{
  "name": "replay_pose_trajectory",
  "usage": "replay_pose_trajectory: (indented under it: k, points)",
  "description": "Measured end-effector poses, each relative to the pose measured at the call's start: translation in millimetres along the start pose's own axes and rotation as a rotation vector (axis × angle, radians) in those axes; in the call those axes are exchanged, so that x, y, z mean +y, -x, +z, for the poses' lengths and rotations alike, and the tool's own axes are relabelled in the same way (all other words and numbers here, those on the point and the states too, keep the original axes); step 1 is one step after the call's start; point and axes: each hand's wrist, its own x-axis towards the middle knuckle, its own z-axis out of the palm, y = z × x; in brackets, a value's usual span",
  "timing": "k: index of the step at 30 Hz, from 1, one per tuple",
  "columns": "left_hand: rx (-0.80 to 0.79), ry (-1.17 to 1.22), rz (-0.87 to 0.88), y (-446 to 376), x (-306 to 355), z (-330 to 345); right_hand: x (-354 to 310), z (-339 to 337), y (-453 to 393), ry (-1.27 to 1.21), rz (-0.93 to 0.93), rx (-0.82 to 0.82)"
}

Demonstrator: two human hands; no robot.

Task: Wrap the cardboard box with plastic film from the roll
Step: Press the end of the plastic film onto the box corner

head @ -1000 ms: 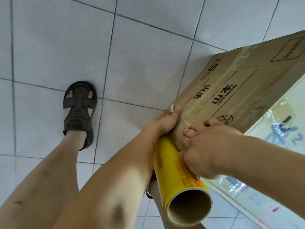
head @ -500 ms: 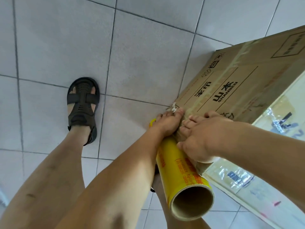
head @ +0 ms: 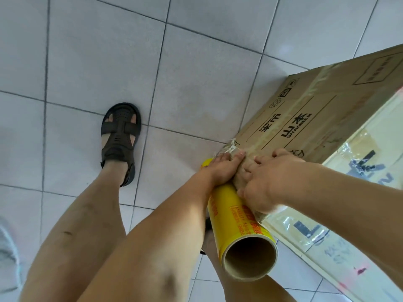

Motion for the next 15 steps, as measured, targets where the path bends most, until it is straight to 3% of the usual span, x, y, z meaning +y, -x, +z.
replay_pose_trajectory:
  k: [7,9,12,15]
  points:
    - [0.048,0.128,0.059,32.9,0.4,6.6,-8.7,8.3,20.5,0.051,-0.076,0.039]
    - [0.070,0.168,0.065,38.7,-4.6,14.0,-12.2,8.5,26.1,0.091,-0.025,0.133]
    - [0.131,0.212,0.098,44.2,-5.3,19.3,-9.5,22.4,36.8,-0.155,0.091,0.598]
    - [0.201,0.338,0.129,47.8,-12.0,22.6,-31.8,58.0,64.8,-0.804,0.087,1.084]
